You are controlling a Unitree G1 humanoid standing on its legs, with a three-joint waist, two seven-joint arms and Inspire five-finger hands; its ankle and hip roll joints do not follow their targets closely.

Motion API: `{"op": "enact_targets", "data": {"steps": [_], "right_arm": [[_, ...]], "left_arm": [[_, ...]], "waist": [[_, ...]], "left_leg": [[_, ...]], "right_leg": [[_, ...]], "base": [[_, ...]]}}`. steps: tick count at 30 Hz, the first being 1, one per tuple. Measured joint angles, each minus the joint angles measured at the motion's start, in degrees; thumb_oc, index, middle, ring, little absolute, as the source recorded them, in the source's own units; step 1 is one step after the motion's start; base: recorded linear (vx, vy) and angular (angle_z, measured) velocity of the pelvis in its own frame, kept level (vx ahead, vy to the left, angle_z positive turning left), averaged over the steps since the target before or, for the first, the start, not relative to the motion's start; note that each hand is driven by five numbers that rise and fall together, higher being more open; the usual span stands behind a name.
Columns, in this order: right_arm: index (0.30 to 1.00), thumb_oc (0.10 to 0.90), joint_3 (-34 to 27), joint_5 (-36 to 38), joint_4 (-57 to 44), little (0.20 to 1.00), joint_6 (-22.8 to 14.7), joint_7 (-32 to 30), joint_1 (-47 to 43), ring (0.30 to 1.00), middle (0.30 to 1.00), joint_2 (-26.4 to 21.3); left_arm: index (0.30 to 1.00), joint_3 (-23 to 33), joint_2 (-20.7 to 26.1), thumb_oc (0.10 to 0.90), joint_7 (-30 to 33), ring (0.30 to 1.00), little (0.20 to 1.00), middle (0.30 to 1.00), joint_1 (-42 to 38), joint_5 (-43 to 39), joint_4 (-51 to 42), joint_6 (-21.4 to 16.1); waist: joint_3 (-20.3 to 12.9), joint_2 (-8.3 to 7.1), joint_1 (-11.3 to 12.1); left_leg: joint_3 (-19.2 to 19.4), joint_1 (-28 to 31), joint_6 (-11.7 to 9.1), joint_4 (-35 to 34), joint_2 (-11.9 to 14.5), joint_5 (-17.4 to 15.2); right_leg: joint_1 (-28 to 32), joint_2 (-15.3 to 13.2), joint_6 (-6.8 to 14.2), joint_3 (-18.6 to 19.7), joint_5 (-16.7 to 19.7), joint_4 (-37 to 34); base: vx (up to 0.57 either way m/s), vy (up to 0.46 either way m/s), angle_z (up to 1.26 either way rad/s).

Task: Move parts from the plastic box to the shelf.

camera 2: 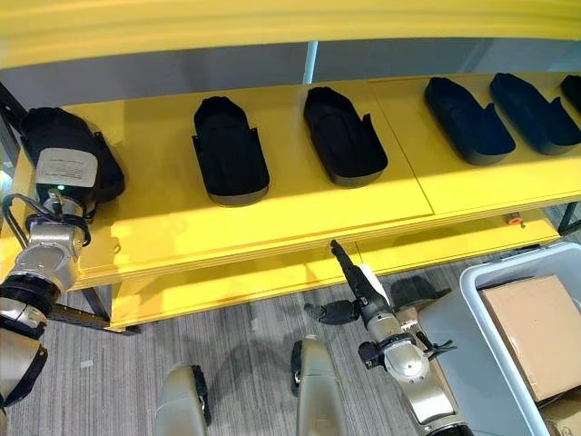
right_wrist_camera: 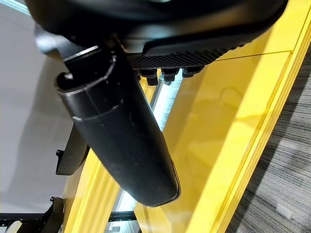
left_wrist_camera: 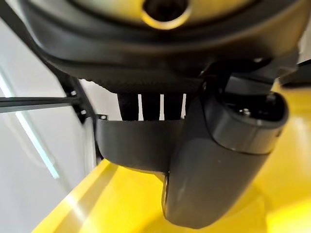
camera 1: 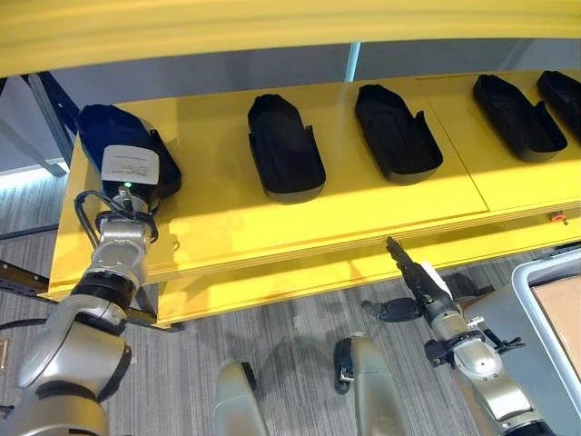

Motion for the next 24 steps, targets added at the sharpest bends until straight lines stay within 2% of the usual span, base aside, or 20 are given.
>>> {"op": "enact_targets", "data": {"steps": [2, 4, 10, 13, 15, 24], "right_arm": [[1.000, 0.900, -0.03, -0.01, 0.01, 1.000, 0.01, -0.37, 0.25, 1.000, 1.000, 0.08], [1.000, 0.900, -0.05, -0.02, 0.01, 1.000, 0.01, -0.45, 0.44, 1.000, 1.000, 0.07], [1.000, 0.900, -1.56, -0.04, 0.03, 1.000, 0.00, -0.45, 0.50, 1.000, 1.000, 0.43], [1.000, 0.900, -1.75, -0.04, 0.03, 1.000, -0.01, -0.30, 0.48, 1.000, 1.000, 0.52], [1.000, 0.900, -1.91, -0.03, 0.28, 1.000, -0.01, -0.22, 0.50, 1.000, 1.000, 0.66], [1.000, 0.900, -1.93, -0.03, 0.46, 1.000, -0.01, 0.17, 0.81, 1.000, 1.000, 0.97]], "left_arm": [[0.300, 1.69, 0.18, 0.400, 0.04, 0.300, 0.300, 0.300, 4.51, 2.83, -7.70, -0.56], [0.300, 1.80, 0.36, 0.400, -0.03, 0.300, 0.300, 0.300, 5.68, 4.45, -9.44, -0.70], [0.300, 8.98, 0.65, 0.400, -1.18, 0.300, 0.300, 0.300, 14.76, 7.63, -21.21, -3.70], [0.300, 9.21, 2.06, 0.400, -1.17, 0.300, 0.300, 0.300, 16.29, 9.49, -23.26, -4.80], [0.300, 10.28, 4.78, 0.400, -1.17, 0.300, 0.300, 0.300, 18.85, 9.60, -26.32, -6.94], [0.300, 11.91, 5.27, 0.400, -0.87, 0.300, 0.300, 0.300, 20.79, 10.73, -26.11, -7.80]], "waist": [[0.00, -0.01, 0.68], [0.00, -0.02, 0.65], [0.02, -0.05, 0.77], [0.04, -0.09, 0.71], [0.05, -0.17, 0.86], [0.06, -0.19, 0.99]], "left_leg": [[-0.14, -0.06, 0.03, 0.00, -0.25, -0.02], [-0.24, -0.10, 0.04, -0.01, -0.62, -0.02], [-0.36, -0.44, 0.08, 0.01, -0.72, -0.06], [-0.57, -0.74, 0.08, 0.04, -0.76, -0.05], [-0.56, -0.98, 0.05, 0.03, -0.73, -0.03], [-0.60, -1.03, 0.06, 0.09, -0.71, -0.04]], "right_leg": [[0.07, -0.17, 0.17, -0.08, -0.10, 0.02], [0.10, -0.37, 0.24, -0.11, -0.14, 0.09], [-0.08, -0.47, 0.29, -0.16, -0.20, 0.02], [-0.20, -0.46, 0.28, -0.36, -0.19, 0.04], [-0.56, -0.43, 0.21, -0.35, -0.17, 0.11], [-0.55, -0.45, 0.19, -0.35, -0.19, 0.11]], "base": [[0.00, 0.003, 0.06], [0.01, 0.006, 0.05], [0.00, 0.000, 0.00], [0.00, 0.000, 0.00], [0.00, 0.000, 0.00], [0.00, 0.000, 0.00]]}}
